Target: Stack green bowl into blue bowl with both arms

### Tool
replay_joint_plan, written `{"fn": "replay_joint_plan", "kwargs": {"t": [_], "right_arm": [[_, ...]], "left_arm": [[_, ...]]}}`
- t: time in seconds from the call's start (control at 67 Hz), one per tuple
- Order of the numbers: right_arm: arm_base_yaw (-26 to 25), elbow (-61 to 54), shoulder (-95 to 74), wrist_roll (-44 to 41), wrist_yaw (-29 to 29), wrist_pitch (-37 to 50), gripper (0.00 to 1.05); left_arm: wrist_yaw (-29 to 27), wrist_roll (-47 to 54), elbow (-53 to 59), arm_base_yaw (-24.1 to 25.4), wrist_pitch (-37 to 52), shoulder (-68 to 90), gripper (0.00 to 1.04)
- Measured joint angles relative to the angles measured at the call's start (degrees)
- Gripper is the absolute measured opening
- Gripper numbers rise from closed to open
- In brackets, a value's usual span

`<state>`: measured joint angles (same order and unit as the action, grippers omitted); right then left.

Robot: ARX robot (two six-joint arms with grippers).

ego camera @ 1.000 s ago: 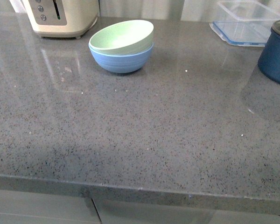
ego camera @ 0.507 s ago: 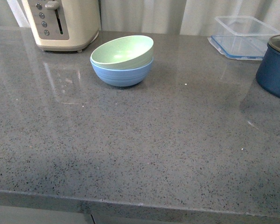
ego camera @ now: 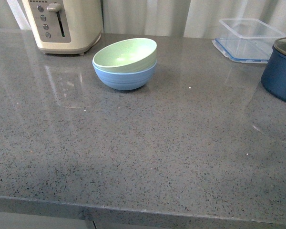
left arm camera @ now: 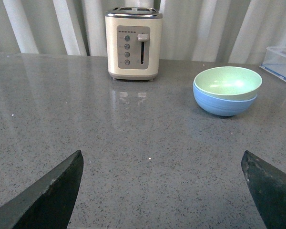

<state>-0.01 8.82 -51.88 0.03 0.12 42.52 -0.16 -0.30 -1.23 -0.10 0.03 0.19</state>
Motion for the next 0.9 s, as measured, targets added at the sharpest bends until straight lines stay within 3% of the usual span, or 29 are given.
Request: {"fn": "replay_joint_plan", "kwargs": {"t": [0.373, 0.463, 0.896], "right_arm": [[0.0, -5.7, 14.6, 0.0, 0.0, -8.8, 0.01], [0.0, -8.0, 16.0, 0.0, 0.0, -7.3, 0.01], [0.0, -8.5, 30.3, 0.0, -0.1, -20.9, 0.01]], "left_arm": [[0.0, 0.0, 0.0, 0.0, 0.0, 0.0, 0.98], [0.0, 0.0, 0.0, 0.0, 0.0, 0.0, 0.98], [0.0, 0.0, 0.0, 0.0, 0.0, 0.0, 0.98]]}}
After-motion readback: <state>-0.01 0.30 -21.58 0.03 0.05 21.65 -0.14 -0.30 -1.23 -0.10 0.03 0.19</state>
